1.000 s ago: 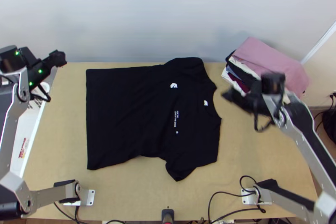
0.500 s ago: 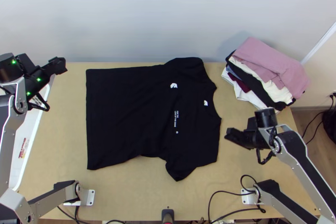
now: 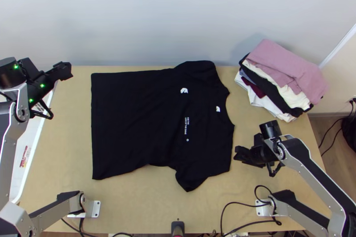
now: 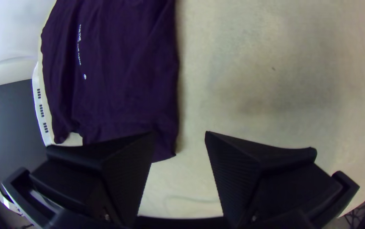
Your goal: Fold the t-shirt
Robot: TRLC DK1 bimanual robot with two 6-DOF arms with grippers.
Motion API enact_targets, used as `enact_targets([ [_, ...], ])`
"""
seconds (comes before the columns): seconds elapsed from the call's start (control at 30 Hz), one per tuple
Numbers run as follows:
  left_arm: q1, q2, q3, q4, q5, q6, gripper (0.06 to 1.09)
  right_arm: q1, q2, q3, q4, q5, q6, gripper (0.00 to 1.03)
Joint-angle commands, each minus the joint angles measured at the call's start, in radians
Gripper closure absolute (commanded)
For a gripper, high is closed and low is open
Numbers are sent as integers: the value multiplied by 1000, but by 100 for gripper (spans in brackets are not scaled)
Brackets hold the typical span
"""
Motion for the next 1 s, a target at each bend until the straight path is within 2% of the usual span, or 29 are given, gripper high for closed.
enact_targets([
  [0.0, -6, -27, -12, -1, 2, 7, 11, 6, 36, -34, 39, -17, -23, 49],
  [0.43, -6, -30, -9, -9, -4, 14, 11, 78, 198, -56, 162, -41, -27, 49],
  [0.57, -6, -32, -9, -9, -4, 14, 11, 81, 229, -65, 225, -41, -17, 59],
  [0.73, -6, -32, -9, -12, -4, 16, 11, 109, 238, -65, 239, -43, -14, 61],
  [0.87, -6, -29, -8, -36, -3, 44, 11, 115, 217, -79, 291, -40, -24, 91],
  [0.93, -30, -21, -6, -107, 14, 102, 11, 115, 203, -88, 311, -31, -27, 100],
  [0.97, -44, -16, -8, -156, 23, 143, 11, 115, 198, -89, 312, -29, -27, 100],
])
